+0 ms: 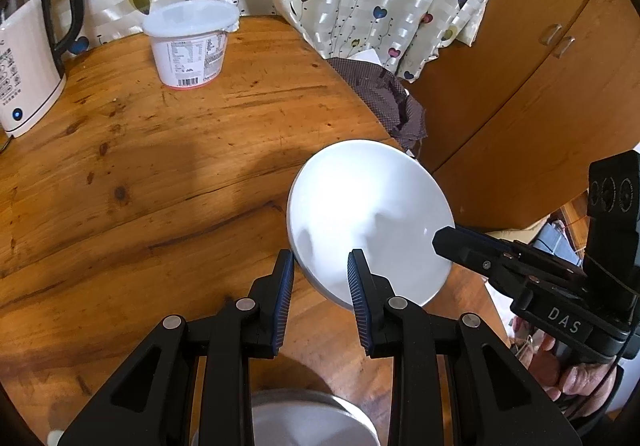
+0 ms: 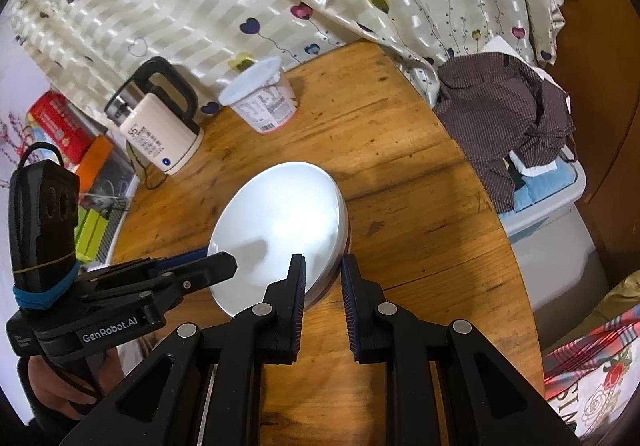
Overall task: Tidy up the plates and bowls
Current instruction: 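Close the right gripper on the rim of the white bowl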
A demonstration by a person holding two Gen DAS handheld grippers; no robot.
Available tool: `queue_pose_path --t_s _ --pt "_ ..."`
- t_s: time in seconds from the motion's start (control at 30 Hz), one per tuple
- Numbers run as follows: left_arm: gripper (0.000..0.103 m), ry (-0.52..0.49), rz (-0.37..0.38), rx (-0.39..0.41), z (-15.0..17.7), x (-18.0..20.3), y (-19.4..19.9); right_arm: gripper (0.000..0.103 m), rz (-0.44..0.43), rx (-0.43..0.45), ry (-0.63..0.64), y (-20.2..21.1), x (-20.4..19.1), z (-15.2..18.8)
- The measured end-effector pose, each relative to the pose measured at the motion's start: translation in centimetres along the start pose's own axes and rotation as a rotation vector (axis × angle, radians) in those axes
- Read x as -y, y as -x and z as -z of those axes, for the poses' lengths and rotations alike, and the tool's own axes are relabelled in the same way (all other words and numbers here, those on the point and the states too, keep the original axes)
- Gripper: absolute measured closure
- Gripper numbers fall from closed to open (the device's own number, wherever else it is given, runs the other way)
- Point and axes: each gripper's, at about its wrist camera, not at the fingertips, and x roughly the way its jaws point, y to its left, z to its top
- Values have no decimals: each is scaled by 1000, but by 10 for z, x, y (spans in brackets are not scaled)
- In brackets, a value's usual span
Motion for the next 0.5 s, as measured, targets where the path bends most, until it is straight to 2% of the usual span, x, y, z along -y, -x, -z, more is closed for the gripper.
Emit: queue_pose_path --t_s 0.5 --pt "74 6 -8 71 24 -2 50 85 -11 32 56 28 -42 16"
